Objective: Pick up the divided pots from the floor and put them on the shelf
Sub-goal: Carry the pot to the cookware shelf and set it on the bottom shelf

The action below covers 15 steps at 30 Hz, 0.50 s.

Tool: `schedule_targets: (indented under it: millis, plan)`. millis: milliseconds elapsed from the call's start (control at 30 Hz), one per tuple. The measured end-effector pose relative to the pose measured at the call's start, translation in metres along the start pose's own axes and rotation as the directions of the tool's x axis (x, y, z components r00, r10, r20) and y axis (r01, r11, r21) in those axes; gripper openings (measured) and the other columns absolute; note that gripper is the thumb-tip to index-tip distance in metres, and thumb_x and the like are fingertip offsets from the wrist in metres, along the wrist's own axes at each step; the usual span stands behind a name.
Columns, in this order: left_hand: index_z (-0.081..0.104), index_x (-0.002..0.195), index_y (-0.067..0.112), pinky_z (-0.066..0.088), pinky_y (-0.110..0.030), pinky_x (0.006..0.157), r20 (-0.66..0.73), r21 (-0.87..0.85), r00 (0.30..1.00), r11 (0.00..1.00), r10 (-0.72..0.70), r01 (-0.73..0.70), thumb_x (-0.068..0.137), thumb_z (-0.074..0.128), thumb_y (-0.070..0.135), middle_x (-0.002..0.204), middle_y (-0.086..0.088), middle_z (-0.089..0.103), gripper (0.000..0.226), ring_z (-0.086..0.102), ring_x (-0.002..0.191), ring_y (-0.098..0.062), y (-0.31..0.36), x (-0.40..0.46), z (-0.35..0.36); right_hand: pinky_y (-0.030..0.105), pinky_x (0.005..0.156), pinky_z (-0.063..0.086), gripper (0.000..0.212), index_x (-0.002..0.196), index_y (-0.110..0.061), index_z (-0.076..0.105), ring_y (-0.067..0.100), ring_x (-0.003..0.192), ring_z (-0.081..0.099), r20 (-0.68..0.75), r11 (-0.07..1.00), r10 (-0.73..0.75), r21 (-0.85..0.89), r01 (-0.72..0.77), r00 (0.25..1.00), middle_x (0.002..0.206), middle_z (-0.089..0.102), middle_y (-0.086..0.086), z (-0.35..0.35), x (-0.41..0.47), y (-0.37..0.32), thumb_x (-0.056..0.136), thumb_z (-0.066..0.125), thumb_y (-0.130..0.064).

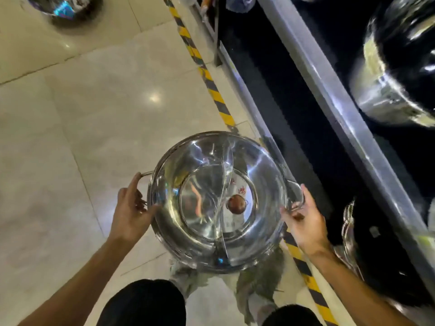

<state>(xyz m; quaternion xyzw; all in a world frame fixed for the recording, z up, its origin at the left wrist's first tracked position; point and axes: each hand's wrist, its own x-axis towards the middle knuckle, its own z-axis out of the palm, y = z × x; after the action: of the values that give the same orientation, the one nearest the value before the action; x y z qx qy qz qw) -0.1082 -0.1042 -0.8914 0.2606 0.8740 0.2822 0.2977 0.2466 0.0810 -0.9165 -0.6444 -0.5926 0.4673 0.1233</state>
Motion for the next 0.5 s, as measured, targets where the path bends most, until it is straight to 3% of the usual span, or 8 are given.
schedule_targets:
  millis: [100,200,267,333,400,467,500]
  plan:
    - [0.038,0.148,0.030,0.050,-0.038,0.086,-0.049,-0.020,0.998,0.999,0.028,-0.029,0.078,0.078,0.018,0.106,-0.006,0.045,0.082,0.056,0.080,-0.017,-0.010,0.045,0.057,0.015,0.086,0.049,0.088,0.158,-0.023,0.029,-0.008,0.081,0.067,-0.079,0.999,-0.029,0.033,0.032,0.996,0.090,0.070,-0.010,0.015,0.047,0.039,0.086,0.079,-0.018]
    - [0.042,0.145,0.031,0.047,-0.033,0.090,-0.076,-0.046,0.991,0.992,0.111,-0.115,0.078,0.072,0.026,0.108,-0.010,0.047,0.074,0.053,0.079,-0.005,-0.001,0.099,0.106,0.036,0.094,0.052,0.087,0.157,-0.024,0.031,0.011,0.099,0.070,-0.177,0.996,-0.056,0.056,0.066,0.983,0.102,0.073,-0.009,0.024,0.104,0.066,0.085,0.079,-0.033]
    - [0.043,0.144,0.027,0.044,-0.030,0.089,-0.070,-0.027,0.979,0.981,0.190,-0.192,0.073,0.065,0.037,0.105,-0.011,0.049,0.075,0.050,0.082,-0.005,0.010,0.136,0.132,0.029,0.095,0.050,0.084,0.156,-0.021,0.033,0.009,0.100,0.069,-0.237,0.992,-0.092,0.059,0.109,0.967,0.101,0.071,-0.011,0.027,0.146,0.079,0.086,0.076,-0.035]
    - [0.042,0.145,0.021,0.042,-0.031,0.084,-0.062,0.022,0.962,0.964,0.267,-0.266,0.068,0.060,0.038,0.099,-0.016,0.055,0.080,0.051,0.089,-0.016,0.021,0.170,0.154,0.008,0.090,0.043,0.084,0.157,-0.018,0.033,-0.011,0.089,0.064,-0.289,0.985,-0.135,0.060,0.159,0.948,0.093,0.066,-0.019,0.028,0.184,0.086,0.086,0.074,-0.038]
    - [0.041,0.144,0.018,0.043,-0.032,0.078,-0.068,0.035,0.940,0.943,0.333,-0.332,0.069,0.060,0.036,0.094,-0.020,0.057,0.079,0.054,0.088,-0.025,0.031,0.200,0.170,-0.009,0.073,0.034,0.090,0.156,-0.017,0.032,-0.029,0.082,0.056,-0.340,0.978,-0.175,0.050,0.203,0.924,0.092,0.065,-0.022,0.028,0.216,0.086,0.082,0.071,-0.048]
    - [0.043,0.141,0.021,0.044,-0.033,0.073,-0.077,0.033,0.915,0.919,0.395,-0.394,0.071,0.060,0.039,0.094,-0.021,0.058,0.074,0.057,0.079,-0.026,0.042,0.223,0.182,-0.011,0.067,0.032,0.093,0.156,-0.016,0.032,-0.033,0.080,0.052,-0.379,0.971,-0.199,0.047,0.234,0.904,0.094,0.065,-0.023,0.025,0.245,0.084,0.079,0.070,-0.050]
    - [0.044,0.140,0.022,0.046,-0.034,0.073,-0.080,0.029,0.904,0.908,0.419,-0.418,0.070,0.060,0.043,0.096,-0.022,0.058,0.075,0.058,0.077,-0.027,0.048,0.233,0.187,-0.009,0.071,0.035,0.093,0.157,-0.016,0.031,-0.028,0.082,0.057,-0.388,0.968,-0.211,0.049,0.248,0.897,0.095,0.067,-0.021,0.022,0.258,0.082,0.080,0.070,-0.048]
